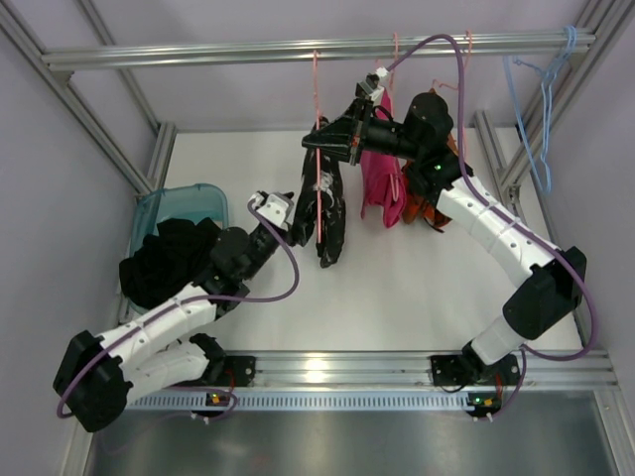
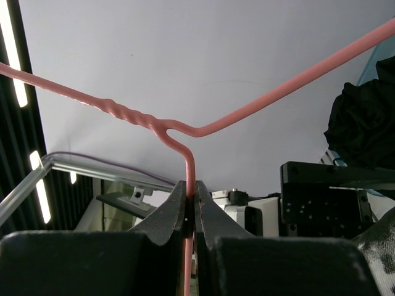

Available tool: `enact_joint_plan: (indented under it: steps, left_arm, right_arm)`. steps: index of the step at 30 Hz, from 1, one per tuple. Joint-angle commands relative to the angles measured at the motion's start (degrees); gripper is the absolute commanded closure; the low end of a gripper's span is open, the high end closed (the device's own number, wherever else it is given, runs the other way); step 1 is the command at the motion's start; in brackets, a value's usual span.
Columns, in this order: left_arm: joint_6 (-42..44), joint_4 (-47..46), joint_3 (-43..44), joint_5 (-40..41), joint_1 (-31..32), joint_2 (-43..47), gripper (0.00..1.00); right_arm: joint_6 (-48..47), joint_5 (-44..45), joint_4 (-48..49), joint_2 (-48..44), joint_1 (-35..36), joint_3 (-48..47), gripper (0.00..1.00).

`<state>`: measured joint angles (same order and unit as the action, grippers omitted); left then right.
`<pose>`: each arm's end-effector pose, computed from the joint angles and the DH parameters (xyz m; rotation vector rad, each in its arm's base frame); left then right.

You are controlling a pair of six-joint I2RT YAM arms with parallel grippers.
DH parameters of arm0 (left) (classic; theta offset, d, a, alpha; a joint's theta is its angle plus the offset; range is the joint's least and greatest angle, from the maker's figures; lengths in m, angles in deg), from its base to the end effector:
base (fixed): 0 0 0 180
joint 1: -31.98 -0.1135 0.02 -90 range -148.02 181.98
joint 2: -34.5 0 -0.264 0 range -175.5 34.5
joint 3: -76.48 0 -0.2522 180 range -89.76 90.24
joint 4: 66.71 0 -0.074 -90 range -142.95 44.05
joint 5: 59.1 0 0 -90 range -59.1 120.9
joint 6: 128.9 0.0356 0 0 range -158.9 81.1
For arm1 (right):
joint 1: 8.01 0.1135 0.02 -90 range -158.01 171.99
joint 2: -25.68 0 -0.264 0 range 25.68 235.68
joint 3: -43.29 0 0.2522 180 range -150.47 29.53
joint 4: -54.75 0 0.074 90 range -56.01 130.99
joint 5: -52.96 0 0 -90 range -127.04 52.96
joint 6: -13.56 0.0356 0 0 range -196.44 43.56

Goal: Remove the trousers from the hanger

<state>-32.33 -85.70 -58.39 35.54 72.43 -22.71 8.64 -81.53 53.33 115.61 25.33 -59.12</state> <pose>0.1787 -0.1485 0.2958 0.5223 1.3682 -0.4243 0.2899 0.2206 0.4511 -0.0178 1.8778 2.1067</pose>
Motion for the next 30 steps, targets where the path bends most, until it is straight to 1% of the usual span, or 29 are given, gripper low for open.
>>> enact_joint_plan:
  steps: [1,7,10,12,13,21,30]
  left_arm:
    - [0.6,0.3,-0.6,-3.6,-0.2,2.1,0.28]
    - [-0.3,0.2,1.1,-1.2,-0.1,-1.1,0.28]
    - [-1.3,0.1,2.6,1.7,-0.1,-3.2,0.29]
    - [-1.6,0.0,3.3,4.7,-0.2,-4.7,0.33]
    - [-1.7,-0.7,3.6,5.8,-0.3,-5.4,0.39]
    - [0.1,-0.8,2.6,5.1,-0.4,-3.8,0.4]
    - [1.7,-0.6,1.3,2.3,-0.8,-1.1,0.38]
  right_arm:
    - [-1.3,0.0,8.8,-4.2,0.2,-4.3,1.0]
    - [-1.5,0.1,8.4,-4.1,0.3,-5.1,1.0]
    - [-1.6,0.0,8.2,-4.2,0.3,-5.1,1.0]
    - [-1.6,0.0,8.2,-4.2,0.3,-4.9,1.0]
    - [-1.6,-0.1,8.1,-4.3,0.3,-4.6,1.0]
    - [-1.1,-0.2,8.8,-4.6,0.2,-3.7,1.0]
    - [-1.2,-0.2,8.9,-4.8,0.2,-3.3,1.0]
